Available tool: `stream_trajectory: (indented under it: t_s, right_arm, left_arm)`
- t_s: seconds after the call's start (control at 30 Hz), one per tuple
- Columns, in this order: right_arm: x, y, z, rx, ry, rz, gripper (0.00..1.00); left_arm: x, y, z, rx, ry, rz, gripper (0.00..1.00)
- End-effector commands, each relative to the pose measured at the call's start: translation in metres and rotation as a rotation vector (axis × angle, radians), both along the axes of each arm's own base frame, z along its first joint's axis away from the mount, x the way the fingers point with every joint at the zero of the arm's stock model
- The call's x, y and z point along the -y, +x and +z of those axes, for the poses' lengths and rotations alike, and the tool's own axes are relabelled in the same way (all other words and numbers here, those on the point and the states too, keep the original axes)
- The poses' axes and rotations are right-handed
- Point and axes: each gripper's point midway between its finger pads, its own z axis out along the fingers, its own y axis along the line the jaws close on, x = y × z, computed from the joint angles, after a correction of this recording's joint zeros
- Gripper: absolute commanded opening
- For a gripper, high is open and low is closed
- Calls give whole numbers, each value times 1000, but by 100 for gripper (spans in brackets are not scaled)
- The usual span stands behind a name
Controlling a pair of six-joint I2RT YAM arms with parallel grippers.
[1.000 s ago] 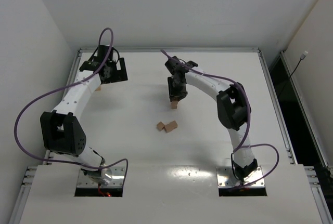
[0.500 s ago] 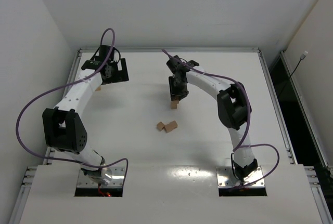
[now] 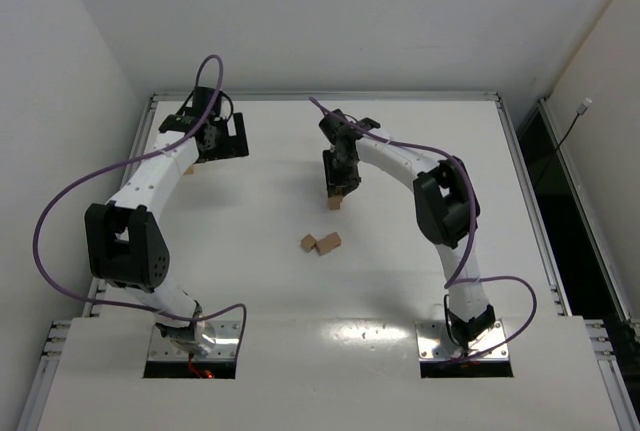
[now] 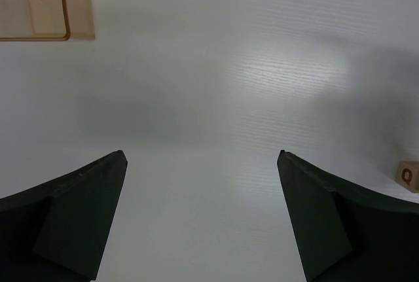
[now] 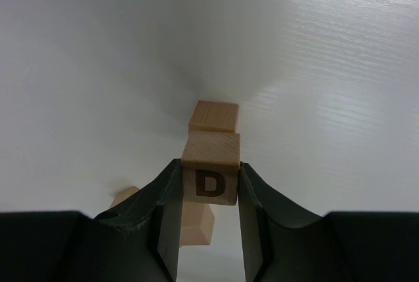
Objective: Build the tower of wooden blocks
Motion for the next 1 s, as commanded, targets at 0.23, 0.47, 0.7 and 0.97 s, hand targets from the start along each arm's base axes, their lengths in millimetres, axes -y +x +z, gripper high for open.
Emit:
stream_trajectory:
  t_s: [0.23, 0.47, 0.7, 0.97]
  right_arm:
    - [-20, 8, 8, 29, 63, 37, 10]
    - [-20, 8, 6, 29, 63, 37, 39]
    - [-16, 10, 5, 43, 43, 42, 48]
    - [-18, 5, 5, 45, 44, 86, 61]
  left_arm:
    - [1, 13, 15, 48, -10, -1, 100]
    - [0, 13, 17, 48, -10, -1, 100]
    - [1, 16, 17, 48, -10, -1, 100]
    - [1, 16, 13, 39, -9, -1, 100]
